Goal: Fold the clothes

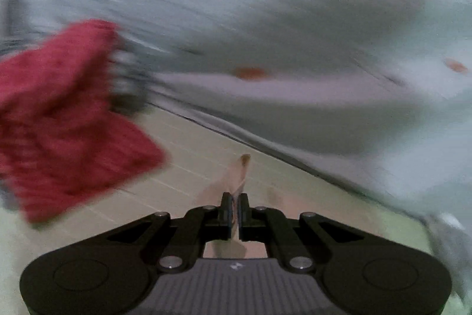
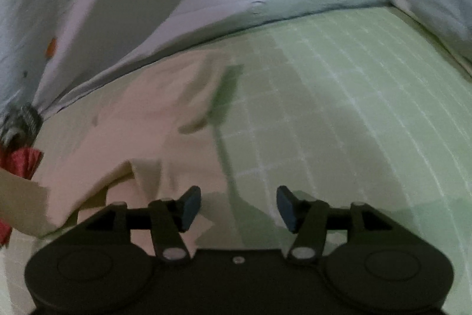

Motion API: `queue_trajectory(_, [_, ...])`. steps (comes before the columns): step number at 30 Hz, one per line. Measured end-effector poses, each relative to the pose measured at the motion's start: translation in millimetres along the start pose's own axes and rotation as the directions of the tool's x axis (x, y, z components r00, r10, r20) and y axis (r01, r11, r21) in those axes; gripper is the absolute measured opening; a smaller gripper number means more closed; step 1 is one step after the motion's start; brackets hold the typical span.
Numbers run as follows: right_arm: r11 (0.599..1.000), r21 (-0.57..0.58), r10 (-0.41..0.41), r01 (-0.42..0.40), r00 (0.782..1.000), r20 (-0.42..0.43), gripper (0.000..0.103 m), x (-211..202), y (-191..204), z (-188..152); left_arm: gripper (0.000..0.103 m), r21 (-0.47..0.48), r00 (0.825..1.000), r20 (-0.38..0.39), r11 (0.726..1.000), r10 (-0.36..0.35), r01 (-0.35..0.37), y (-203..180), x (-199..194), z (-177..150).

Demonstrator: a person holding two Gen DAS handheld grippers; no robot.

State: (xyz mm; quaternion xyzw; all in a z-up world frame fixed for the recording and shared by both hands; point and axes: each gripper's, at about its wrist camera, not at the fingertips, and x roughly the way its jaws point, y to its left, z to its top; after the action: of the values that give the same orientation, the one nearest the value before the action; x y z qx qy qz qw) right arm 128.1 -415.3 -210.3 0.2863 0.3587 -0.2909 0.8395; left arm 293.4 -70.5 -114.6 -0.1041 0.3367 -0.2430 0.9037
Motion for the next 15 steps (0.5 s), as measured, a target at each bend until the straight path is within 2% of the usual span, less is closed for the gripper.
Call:
queue_trajectory(2, [0.999, 0.035, 0.007, -0.008, 1.000, 0.008, 0.058, -10.8, -8.7, -6.0, 0.004, 0.017, 0.990, -0.087, 0.994, -0.110, 0.112, -21.5, 4.6, -17.3])
queue_trajectory(4, [0.997, 0.071, 0.021, -0.022, 1.000, 0.013, 0.057, -19.3, -19.0, -10.7, 0.005, 0.010, 0.960, -0.199, 0.979, -0.196, 0.202, -39.4, 11.8, -37.9])
queue_trajectory(6, [0.994, 0.101, 0.042, -0.044, 0.999, 0.024, 0.045, -28.0, -28.0, -16.0, 0.010, -0.001, 0.907, -0.342, 0.965, -0.245, 0.260, -53.8, 22.9, -60.3])
queue_trajectory(8, [0.988, 0.132, 0.073, -0.077, 0.997, 0.034, 0.028, -33.3, -34.6, -18.8, 0.022, 0.015, 0.854, -0.453, 0.955, -0.257, 0.295, -67.3, 26.8, -79.1])
queue_trajectory(10, [0.979, 0.164, 0.114, -0.120, 0.992, 0.045, 0.018, -36.4, -40.2, -19.3, 0.029, 0.046, 0.845, -0.476, 0.952, -0.245, 0.302, -72.1, 23.1, -86.8])
queue_trajectory(12, [0.965, 0.199, 0.164, -0.171, 0.985, 0.052, 0.015, -38.9, -42.6, -18.0, 0.035, 0.076, 0.836, -0.497, 0.948, -0.232, 0.308, -76.8, 19.4, -94.5])
queue_trajectory(15, [0.921, 0.266, 0.280, -0.284, 0.958, 0.055, 0.015, -36.9, -41.4, -16.9, 0.039, 0.039, 0.845, -0.488, 0.962, -0.219, 0.271, -64.9, 21.0, -90.0])
